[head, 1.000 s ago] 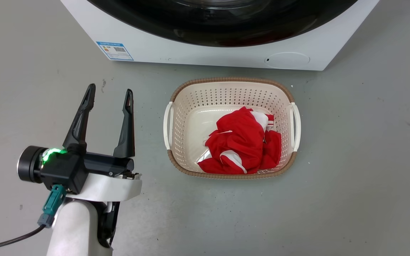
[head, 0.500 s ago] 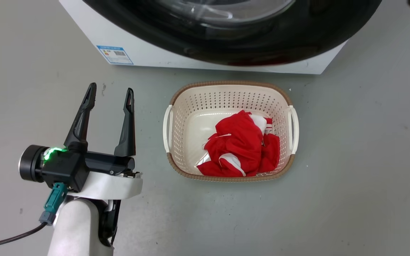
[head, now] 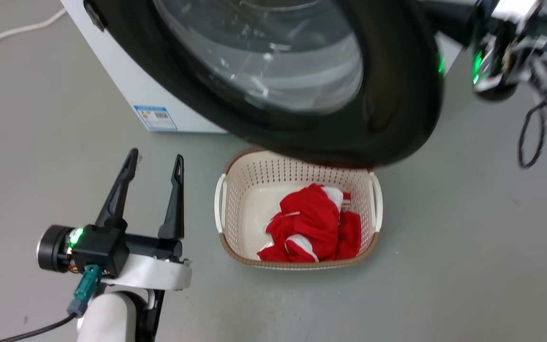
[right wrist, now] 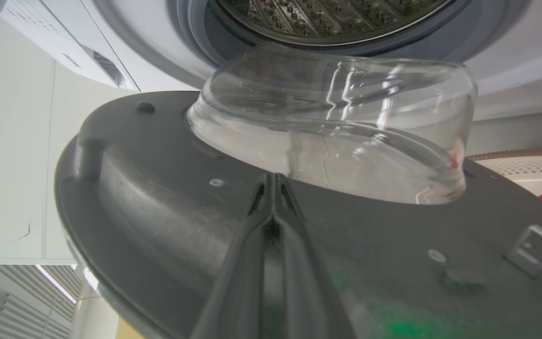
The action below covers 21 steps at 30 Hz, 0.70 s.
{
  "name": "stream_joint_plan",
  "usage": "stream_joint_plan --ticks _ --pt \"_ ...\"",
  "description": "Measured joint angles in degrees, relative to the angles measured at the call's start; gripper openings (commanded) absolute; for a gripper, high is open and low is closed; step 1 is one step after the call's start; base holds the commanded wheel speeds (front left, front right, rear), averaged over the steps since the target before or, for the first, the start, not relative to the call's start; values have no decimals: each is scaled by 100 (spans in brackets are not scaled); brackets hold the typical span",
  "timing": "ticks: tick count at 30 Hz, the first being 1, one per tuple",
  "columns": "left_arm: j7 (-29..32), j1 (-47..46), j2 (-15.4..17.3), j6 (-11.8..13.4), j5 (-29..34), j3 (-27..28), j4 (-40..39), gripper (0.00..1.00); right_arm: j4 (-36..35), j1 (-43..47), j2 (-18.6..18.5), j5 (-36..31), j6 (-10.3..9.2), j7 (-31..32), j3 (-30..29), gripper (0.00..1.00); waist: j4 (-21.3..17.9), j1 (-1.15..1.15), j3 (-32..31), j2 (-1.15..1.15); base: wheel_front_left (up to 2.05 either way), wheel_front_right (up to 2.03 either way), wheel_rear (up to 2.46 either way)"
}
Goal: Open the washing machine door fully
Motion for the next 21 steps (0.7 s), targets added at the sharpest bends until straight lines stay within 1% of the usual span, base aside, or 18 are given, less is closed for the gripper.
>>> stream_joint_plan --ticks 12,17,21 --pt "0 459 -9 -7 -9 -171 130 100 -1155 1423 210 229 0 555 246 0 -33 0 -730 0 0 0 0" --pt "0 559 -23 -2 -51 -248 155 100 -1567 1803 302 328 0 642 391 0 -17 -1 -889 0 0 0 0" --pt "0 626 -33 56 -102 -276 165 100 -1804 2045 434 421 0 620 526 0 -29 -1 -958 0 0 0 0"
